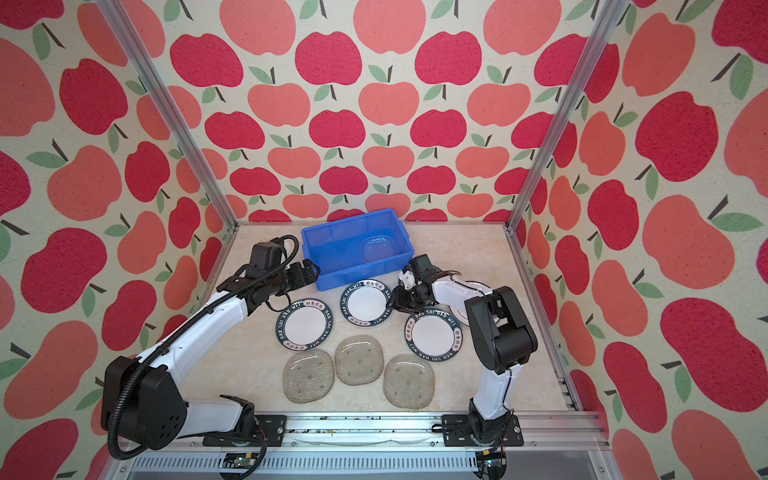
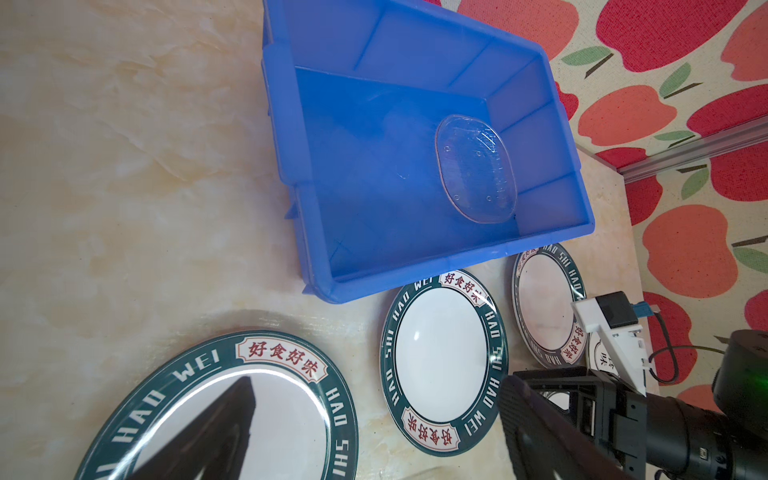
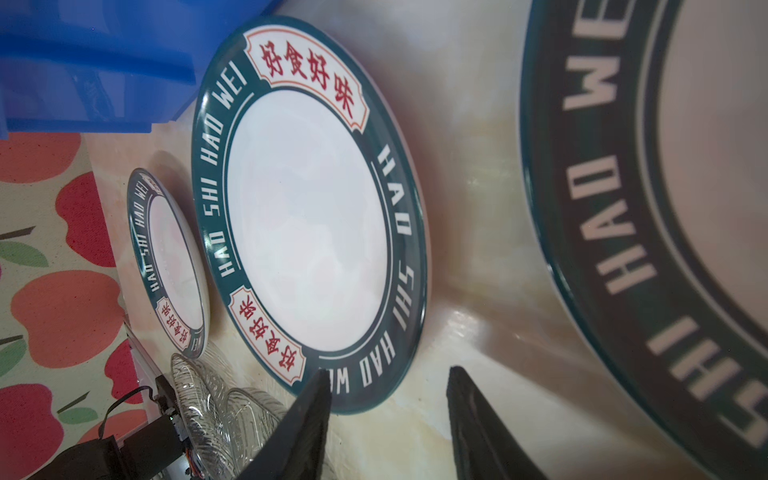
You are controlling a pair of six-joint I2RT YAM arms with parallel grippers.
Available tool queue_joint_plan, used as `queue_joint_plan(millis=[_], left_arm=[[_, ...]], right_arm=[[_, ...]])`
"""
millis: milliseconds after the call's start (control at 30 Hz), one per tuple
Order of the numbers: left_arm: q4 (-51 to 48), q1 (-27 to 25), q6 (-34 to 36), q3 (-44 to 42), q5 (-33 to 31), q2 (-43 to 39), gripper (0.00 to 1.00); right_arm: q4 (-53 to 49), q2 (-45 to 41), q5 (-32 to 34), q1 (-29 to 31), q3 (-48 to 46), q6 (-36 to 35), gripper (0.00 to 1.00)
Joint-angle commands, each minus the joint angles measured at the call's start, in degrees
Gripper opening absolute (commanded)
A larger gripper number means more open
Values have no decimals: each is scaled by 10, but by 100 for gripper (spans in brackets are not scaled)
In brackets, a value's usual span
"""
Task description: Place the plates into the plastic bin on the countertop
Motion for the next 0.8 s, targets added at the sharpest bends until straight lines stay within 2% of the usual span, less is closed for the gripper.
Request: queue_joint_plan(millis=[0, 267, 533, 767], left_arm=[[12, 7, -9, -6, 9, 4, 94], [12, 16, -10, -11, 13, 2, 93], [16, 22, -11, -13, 15, 9, 93], [20, 26, -13, -16, 19, 20, 92]], right_arm=[[28, 16, -20, 0, -11, 24, 47], [114, 36, -59, -11, -38, 76, 42], [159, 44, -76, -16, -55, 108, 37], [181, 44, -83, -21, -67, 123, 28]])
